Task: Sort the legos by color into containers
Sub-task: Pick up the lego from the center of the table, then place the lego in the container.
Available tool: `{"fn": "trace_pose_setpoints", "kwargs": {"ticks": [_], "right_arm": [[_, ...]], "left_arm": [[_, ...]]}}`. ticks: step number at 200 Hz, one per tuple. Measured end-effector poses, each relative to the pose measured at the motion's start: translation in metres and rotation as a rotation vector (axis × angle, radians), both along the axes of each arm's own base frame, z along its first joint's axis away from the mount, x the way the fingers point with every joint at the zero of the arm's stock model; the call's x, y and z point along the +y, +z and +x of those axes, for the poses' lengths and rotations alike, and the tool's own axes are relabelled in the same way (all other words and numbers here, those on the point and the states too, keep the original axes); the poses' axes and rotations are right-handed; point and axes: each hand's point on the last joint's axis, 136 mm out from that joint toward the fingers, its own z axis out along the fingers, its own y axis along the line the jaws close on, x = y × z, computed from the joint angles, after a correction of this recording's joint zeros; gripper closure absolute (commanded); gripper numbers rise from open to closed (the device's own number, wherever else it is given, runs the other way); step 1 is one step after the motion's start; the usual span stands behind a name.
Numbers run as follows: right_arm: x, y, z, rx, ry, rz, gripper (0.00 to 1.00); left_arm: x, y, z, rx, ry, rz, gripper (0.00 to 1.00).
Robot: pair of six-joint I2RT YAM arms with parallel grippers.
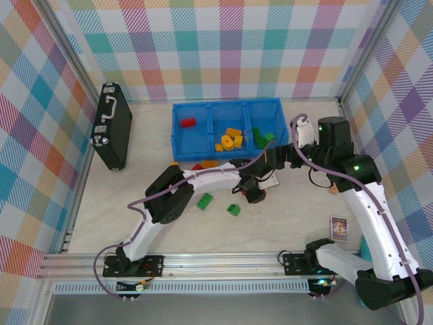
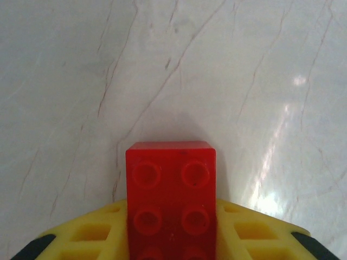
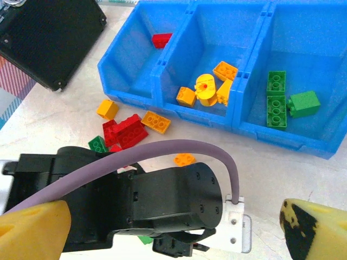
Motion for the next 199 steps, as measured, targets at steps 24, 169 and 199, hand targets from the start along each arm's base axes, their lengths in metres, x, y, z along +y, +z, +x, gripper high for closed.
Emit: {"fn": "trace_pose_setpoints", "kwargs": {"ticks": [24, 169, 199], "right_arm": [[0.001, 0.003, 0.002, -0.015, 0.003, 0.006, 0.01], [0.012, -0.002, 0.011, 0.009, 0.040, 0.029, 0.01], [0.012, -0.002, 0.011, 0.009, 0.040, 0.029, 0.01]], "left_arm": [[0.011, 0.033, 0.008, -0.061, 0.042, -0.020, 0.70], [0.191, 0.160, 0.147, -0.331, 0.589, -0.122, 0.69], [0.219, 0.147, 0.177, -0.288, 0.685, -0.148, 0.70]]}}
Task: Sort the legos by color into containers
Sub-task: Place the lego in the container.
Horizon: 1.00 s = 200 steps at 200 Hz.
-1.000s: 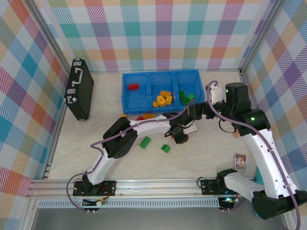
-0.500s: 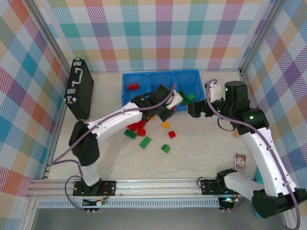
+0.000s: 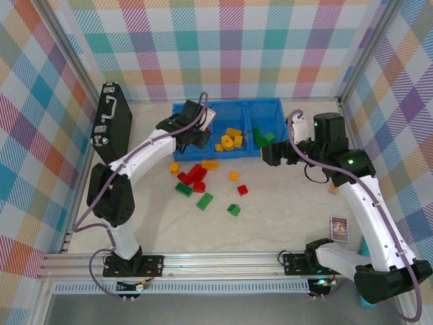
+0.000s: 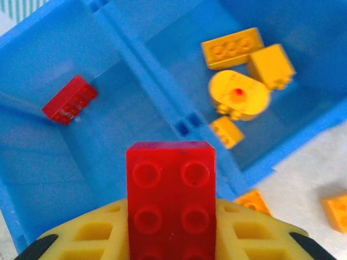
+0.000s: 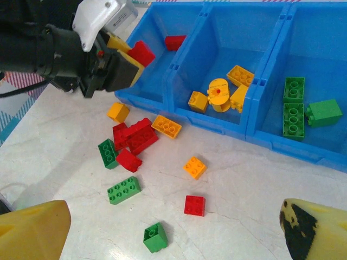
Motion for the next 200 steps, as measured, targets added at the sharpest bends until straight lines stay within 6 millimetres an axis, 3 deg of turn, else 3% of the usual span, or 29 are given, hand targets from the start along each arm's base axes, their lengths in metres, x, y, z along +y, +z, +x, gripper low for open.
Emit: {"fn": "trace_pose_setpoints", "kwargs": {"ticks": [48, 73, 97, 140, 162, 183, 200], "right_arm": [[0.000, -0.001, 0.002, 0.004, 0.000, -0.001, 0.01], [0.001, -0.004, 0.003, 0.013, 0.000, -0.004, 0.01], [0.002, -0.007, 0.005, 0.022, 0.000, -0.008, 0.01], [0.002, -0.009, 0.006, 0.026, 0.000, -0.009, 0.01], [0.002, -0.009, 0.006, 0.029, 0.003, -0.007, 0.01], [0.003, -0.009, 0.005, 0.032, 0.010, -0.003, 0.01], [0.005, -0.009, 0.004, 0.034, 0.016, 0.002, 0.01]], "left_arm": [[0.035, -0.062, 0.043, 0.135, 0.119, -0.034, 0.72], [0.037, -0.087, 0.048, 0.183, 0.130, -0.029, 0.71], [0.032, -0.095, 0.049, 0.200, 0.124, -0.035, 0.69], [0.031, -0.086, 0.053, 0.179, 0.118, -0.040, 0.58], [0.032, -0.074, 0.050, 0.168, 0.116, -0.039, 0.45], [0.034, -0.041, 0.045, 0.124, 0.106, -0.055, 0.39], [0.036, 0.001, 0.037, 0.060, 0.094, -0.084, 0.38]]}}
